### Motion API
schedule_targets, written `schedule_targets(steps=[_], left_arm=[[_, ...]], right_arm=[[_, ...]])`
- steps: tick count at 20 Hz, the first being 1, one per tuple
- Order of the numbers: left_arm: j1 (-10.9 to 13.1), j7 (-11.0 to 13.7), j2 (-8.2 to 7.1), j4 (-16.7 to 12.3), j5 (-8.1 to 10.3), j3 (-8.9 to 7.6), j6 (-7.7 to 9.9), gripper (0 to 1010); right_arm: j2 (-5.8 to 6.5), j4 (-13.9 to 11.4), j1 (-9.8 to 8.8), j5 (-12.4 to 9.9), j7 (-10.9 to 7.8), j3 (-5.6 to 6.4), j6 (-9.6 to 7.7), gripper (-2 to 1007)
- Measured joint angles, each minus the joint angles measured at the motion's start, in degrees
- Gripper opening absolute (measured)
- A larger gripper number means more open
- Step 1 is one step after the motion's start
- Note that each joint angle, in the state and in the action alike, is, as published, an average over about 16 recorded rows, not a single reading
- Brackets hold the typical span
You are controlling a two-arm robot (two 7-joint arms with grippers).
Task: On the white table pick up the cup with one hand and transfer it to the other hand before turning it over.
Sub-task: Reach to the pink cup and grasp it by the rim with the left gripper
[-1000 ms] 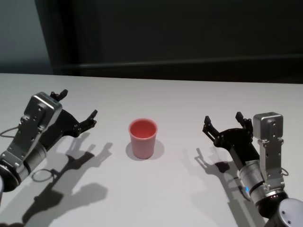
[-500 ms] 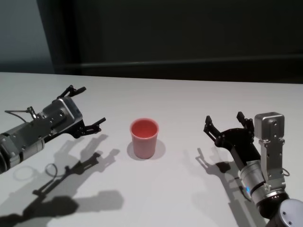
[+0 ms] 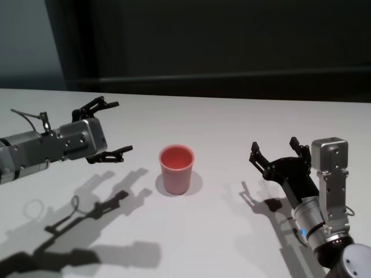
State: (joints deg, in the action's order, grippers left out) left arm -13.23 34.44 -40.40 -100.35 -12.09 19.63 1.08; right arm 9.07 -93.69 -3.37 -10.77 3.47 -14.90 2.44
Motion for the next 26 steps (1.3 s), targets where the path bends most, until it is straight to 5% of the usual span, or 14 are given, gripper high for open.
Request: schedule_targets(steps=[12,26], left_arm=[[-11.2,11.0,-4.45,0.3,-4.29,7.89,-0.96,1001],[-22.9,20.3,-4.77,3.2,-11.84,17.32,-5.64,1001]], right_arm=[[0.0,0.0,0.0,0.0,0.0,0.0,0.0,1001],[0.0,0.0,0.0,0.0,0.0,0.0,0.0,1002]])
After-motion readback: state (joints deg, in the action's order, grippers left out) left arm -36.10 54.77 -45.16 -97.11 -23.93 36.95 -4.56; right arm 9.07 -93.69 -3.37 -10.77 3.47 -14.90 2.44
